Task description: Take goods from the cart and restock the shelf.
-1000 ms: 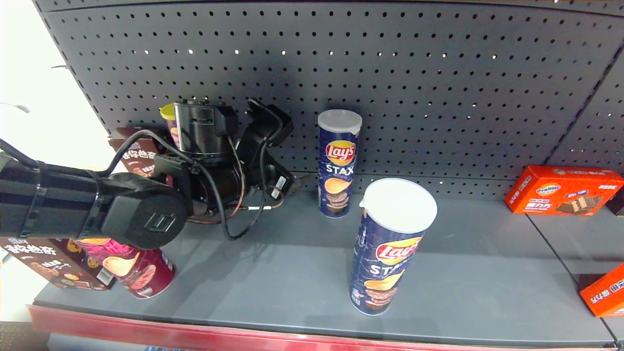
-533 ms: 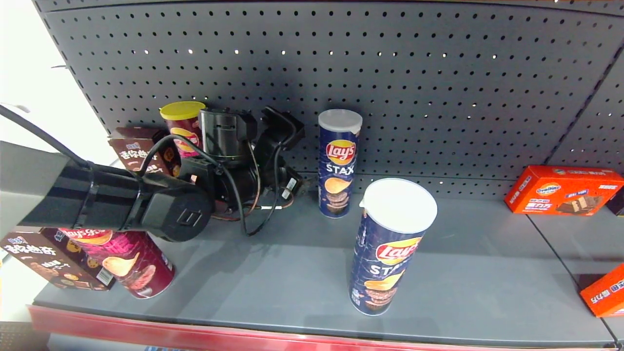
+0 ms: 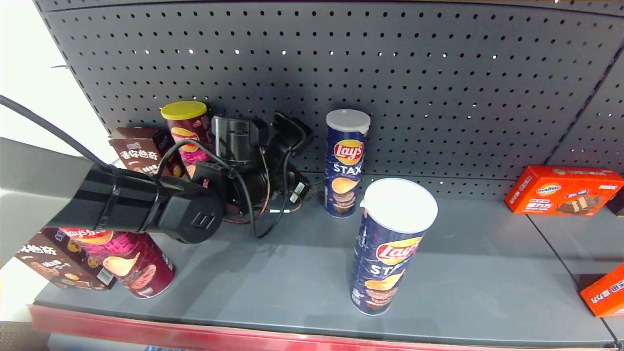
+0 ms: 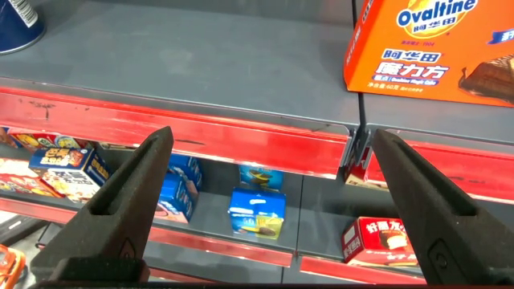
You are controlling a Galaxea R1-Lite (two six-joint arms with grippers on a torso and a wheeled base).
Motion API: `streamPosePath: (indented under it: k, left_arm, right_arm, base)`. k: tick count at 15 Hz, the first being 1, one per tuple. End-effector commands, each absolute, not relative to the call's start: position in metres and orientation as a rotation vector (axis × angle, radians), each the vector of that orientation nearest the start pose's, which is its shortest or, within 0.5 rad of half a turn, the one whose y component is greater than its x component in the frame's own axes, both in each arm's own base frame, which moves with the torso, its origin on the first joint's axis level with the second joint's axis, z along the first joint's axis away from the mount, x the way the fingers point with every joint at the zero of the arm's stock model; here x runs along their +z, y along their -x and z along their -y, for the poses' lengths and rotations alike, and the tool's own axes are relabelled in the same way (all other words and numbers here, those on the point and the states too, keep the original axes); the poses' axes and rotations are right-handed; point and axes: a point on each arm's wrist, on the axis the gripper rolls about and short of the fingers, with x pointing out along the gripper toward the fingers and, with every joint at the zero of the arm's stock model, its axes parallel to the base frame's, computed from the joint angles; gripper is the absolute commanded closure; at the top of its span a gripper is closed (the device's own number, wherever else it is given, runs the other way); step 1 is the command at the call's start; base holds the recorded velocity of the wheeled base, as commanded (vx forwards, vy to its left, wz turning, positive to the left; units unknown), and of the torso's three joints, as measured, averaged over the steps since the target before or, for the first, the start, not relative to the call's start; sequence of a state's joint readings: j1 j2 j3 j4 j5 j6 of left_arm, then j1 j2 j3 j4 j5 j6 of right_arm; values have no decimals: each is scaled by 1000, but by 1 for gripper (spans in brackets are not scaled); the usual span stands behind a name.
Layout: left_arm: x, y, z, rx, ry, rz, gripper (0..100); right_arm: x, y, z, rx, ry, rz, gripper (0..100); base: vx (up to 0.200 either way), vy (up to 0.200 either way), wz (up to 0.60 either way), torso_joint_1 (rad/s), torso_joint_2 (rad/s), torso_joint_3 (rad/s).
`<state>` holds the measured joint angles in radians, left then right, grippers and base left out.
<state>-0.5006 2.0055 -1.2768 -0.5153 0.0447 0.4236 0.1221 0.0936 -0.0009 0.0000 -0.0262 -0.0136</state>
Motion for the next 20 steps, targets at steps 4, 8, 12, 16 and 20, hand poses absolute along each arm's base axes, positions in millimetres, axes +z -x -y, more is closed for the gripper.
streamPosePath:
  k: [4, 8, 12, 16, 20]
  left_arm:
    - [186, -357, 206, -517, -476, -110, 0]
    - [187, -355, 205, -516, -472, -106, 0]
    - [214, -339, 193, -497, -427, -47, 0]
    - [234, -289, 168, -500, -417, -7, 0]
    - [238, -236, 151, -551, -384, -4, 0]
  right_arm:
    - [77, 15, 2, 97, 21, -94, 0]
    - [77, 15, 2, 97, 21, -94, 0]
    - [78, 15, 2, 97, 21, -93, 0]
    - [77, 15, 2, 97, 21, -94, 0]
    - [77, 15, 2, 97, 21, -94, 0]
  base:
    - [0, 0, 0, 0, 0, 0]
    - [0, 0, 0, 0, 0, 0]
    - [0, 0, 0, 0, 0, 0]
    - [0, 0, 0, 0, 0, 0]
    - [0, 0, 0, 0, 0, 0]
